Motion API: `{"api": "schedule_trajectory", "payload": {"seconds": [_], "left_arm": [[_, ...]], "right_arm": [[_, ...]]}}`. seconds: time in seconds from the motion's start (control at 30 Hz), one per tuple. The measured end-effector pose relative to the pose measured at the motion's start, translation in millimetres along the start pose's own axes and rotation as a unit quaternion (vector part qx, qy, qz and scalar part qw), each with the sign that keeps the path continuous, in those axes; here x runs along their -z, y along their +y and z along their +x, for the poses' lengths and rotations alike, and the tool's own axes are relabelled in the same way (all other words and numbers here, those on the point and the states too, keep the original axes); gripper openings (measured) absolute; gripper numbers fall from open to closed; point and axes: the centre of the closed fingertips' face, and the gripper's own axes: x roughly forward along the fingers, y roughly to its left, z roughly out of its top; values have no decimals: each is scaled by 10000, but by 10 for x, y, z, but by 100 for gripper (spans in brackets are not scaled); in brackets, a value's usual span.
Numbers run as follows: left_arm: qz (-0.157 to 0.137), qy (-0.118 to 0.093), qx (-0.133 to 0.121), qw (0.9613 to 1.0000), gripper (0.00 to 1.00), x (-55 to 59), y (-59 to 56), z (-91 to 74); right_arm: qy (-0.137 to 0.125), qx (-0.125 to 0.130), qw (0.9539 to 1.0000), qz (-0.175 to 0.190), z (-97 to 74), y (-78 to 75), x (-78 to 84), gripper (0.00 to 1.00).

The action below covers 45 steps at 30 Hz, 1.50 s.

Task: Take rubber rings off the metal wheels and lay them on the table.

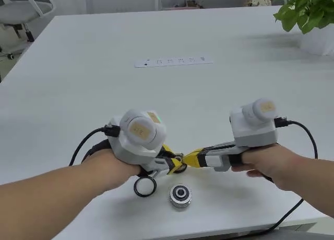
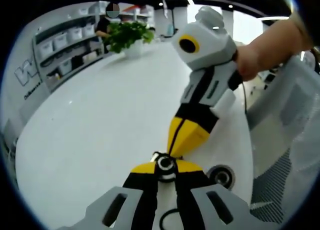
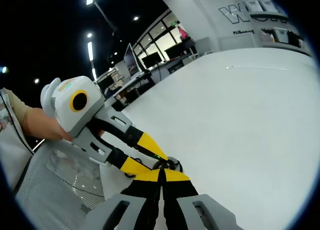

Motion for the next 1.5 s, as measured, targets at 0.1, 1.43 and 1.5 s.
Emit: {"api": "schedule_trajectory", "payload": {"seconds": [0.1,1.43,1.5], "left_arm": [[0,-8,-9,10000,13,4,-3,1],[-107,-445,124,9989,25,-154,-68,-536],[-98,-483,130,9987,27,-161,-85,-590]], "right_arm": [[-85,-101,9999,-12,-6,64,-55,0],[-185,74,9997,-142,-129,177,-156,0],[-196,66,9997,-145,-134,197,-169,0]]}}
